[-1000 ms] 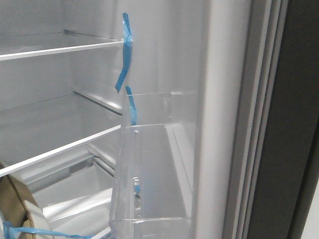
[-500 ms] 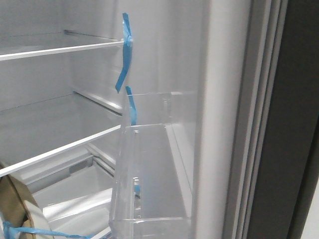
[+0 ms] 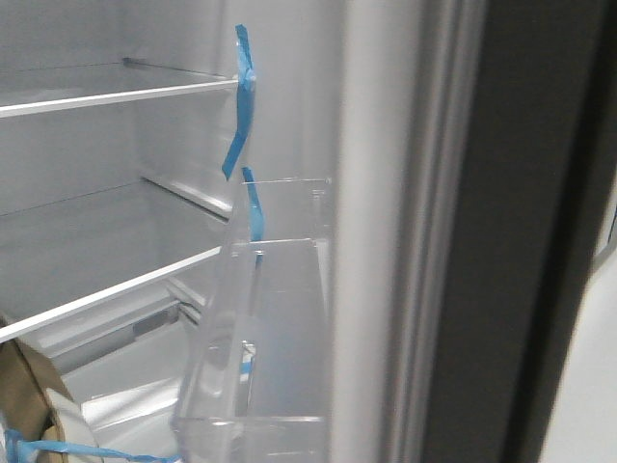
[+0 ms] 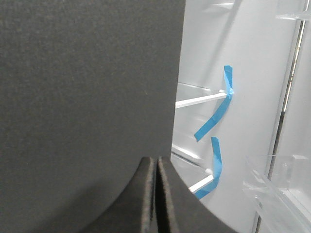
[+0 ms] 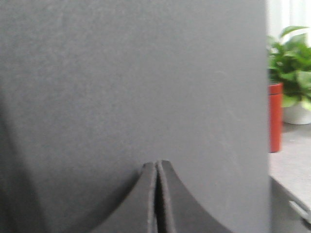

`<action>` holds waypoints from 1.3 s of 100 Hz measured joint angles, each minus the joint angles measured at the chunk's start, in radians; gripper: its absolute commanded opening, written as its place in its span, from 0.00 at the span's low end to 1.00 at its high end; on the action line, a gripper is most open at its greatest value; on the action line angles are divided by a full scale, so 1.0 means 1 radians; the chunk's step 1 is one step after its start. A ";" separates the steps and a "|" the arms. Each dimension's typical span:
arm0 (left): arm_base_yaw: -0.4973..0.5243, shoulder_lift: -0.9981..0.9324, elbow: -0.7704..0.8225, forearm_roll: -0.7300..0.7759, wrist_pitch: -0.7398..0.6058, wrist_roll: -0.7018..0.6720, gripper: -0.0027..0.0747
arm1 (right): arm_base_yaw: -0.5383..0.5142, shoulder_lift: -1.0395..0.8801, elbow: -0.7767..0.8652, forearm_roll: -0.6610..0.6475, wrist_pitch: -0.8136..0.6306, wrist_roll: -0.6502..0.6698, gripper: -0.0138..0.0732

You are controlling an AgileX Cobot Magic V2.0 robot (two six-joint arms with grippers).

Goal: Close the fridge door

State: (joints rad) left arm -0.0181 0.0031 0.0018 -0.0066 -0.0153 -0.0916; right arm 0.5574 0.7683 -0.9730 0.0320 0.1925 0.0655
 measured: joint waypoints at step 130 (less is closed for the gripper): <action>0.000 0.000 0.000 0.000 0.000 0.000 0.01 | 0.214 0.978 -0.774 0.004 -0.172 0.000 0.07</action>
State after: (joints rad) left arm -0.0181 0.0031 0.0018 -0.0066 -0.0153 -0.0916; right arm 0.7718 1.7465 -1.7469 0.0356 0.0209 0.0655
